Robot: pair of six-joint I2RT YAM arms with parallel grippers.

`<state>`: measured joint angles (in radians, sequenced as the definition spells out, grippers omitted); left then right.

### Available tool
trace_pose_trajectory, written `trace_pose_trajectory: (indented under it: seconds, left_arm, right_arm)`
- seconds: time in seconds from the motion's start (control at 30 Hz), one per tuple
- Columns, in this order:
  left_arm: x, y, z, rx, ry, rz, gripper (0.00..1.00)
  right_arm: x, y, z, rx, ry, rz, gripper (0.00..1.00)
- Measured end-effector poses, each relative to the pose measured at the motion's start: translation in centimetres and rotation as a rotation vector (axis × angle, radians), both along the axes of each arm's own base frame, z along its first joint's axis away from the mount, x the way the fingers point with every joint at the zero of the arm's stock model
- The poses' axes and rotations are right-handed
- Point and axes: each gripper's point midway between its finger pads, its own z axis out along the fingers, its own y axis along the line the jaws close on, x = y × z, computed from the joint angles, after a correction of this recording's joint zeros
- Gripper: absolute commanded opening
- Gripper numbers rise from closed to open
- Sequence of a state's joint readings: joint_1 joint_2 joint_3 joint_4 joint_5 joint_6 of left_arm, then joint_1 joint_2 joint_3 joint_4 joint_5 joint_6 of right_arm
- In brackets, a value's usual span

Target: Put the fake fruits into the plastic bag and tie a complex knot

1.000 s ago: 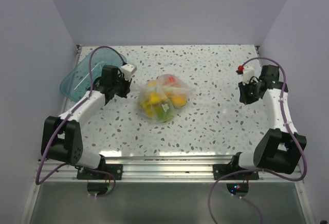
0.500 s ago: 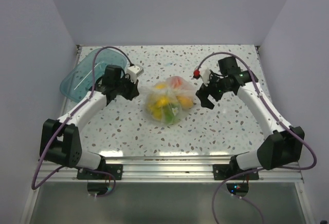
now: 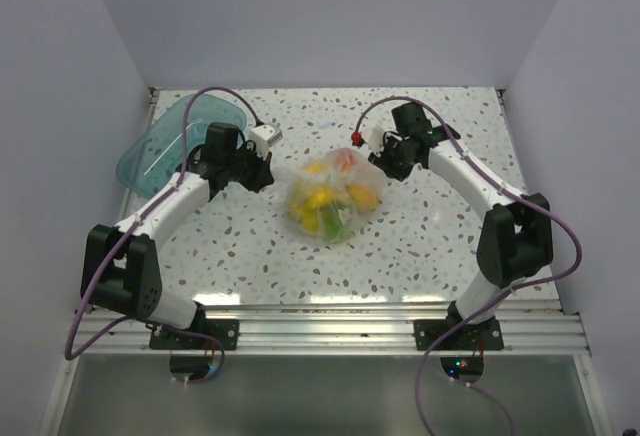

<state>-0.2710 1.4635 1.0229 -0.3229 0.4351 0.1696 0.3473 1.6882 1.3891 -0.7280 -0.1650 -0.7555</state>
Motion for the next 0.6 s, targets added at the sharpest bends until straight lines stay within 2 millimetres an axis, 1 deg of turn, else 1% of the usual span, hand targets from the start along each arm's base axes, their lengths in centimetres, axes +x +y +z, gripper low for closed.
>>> trace_pose_trajectory:
  seconds: [0.07,0.23,0.37,0.43,0.47,0.5,0.6]
  left_arm:
    - [0.0,0.0,-0.1,0.000,0.002,-0.001,0.00]
    - [0.2,-0.1,-0.4,0.004,0.004,-0.007,0.00]
    - [0.3,-0.4,-0.3,0.001,-0.004,-0.011,0.00]
    - [0.4,-0.4,-0.4,-0.001,-0.005,-0.010,0.00]
    - [0.4,-0.4,-0.4,0.000,-0.003,-0.009,0.00]
    - [0.4,-0.4,-0.5,0.000,0.000,-0.007,0.00]
    - [0.4,-0.3,-0.8,0.002,0.007,-0.003,0.00]
  right_arm:
    - [0.7,-0.1,0.0,-0.001,-0.031,-0.020,0.00]
    - [2.0,-0.3,-0.8,0.021,-0.085,-0.111,0.00]
    - [2.2,-0.3,-2.0,0.055,-0.090,-0.187,0.00]
    - [2.0,-0.2,-2.4,0.071,-0.077,-0.209,0.11]
    - [1.9,-0.1,-2.5,0.079,-0.072,-0.214,0.18]
    - [1.9,0.0,-2.6,0.088,-0.069,-0.222,0.20]
    - [2.2,-0.1,-2.7,0.105,-0.076,-0.245,0.35]
